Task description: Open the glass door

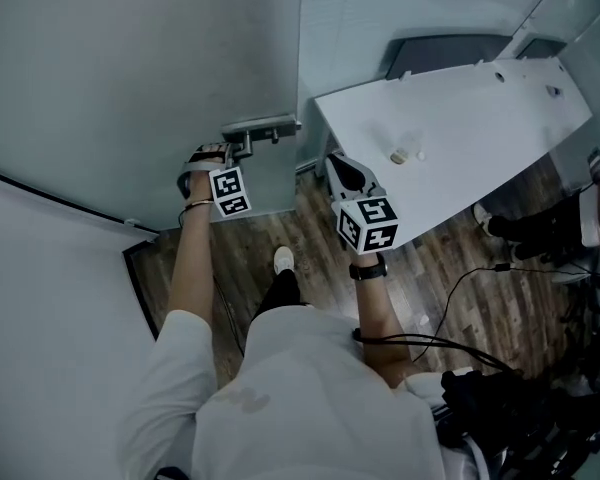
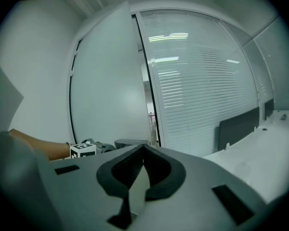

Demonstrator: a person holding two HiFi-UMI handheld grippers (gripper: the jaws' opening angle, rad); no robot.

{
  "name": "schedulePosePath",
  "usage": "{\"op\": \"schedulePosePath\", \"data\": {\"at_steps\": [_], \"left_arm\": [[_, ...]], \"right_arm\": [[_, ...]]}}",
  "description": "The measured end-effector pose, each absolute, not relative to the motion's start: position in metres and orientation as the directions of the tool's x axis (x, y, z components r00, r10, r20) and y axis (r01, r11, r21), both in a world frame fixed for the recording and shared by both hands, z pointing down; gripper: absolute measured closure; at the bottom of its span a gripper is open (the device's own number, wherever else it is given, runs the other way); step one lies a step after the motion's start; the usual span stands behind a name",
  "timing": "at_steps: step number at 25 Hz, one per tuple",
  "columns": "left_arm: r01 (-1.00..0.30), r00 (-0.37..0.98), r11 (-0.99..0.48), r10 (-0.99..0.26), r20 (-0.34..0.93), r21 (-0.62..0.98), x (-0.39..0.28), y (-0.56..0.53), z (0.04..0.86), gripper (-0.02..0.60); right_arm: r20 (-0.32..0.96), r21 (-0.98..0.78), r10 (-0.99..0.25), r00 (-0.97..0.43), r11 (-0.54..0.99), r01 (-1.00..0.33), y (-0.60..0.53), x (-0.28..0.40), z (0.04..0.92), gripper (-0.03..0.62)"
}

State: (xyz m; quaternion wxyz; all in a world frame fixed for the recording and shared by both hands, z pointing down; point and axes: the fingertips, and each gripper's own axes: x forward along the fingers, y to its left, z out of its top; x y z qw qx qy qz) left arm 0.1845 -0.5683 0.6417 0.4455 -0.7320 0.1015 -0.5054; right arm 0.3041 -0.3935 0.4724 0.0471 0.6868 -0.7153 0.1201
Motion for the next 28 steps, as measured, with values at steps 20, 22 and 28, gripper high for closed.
{"op": "schedulePosePath", "data": {"at_steps": [20,22,28], "left_arm": [[0.421,0.591,-0.500,-0.482,0.647,-0.757,0.104,-0.417,0.646,0.578],[0.432,0.600,-0.491,-0.470,0.648,-0.756,0.095,-0.405,0.649,0.578],[0.456,0.622,-0.470,-0.440,0.648,-0.756,0.076,-0.380,0.644,0.578]], "right_arm": [[0.236,-0.141,-0.965,-0.113,0.081,-0.987,-0.269,0.244,0.487,0.592],[0.228,-0.141,-0.967,-0.117,0.086,-0.986,-0.264,0.236,0.487,0.592],[0.205,-0.150,-0.973,-0.104,0.074,-0.986,-0.254,0.215,0.478,0.592]]}}
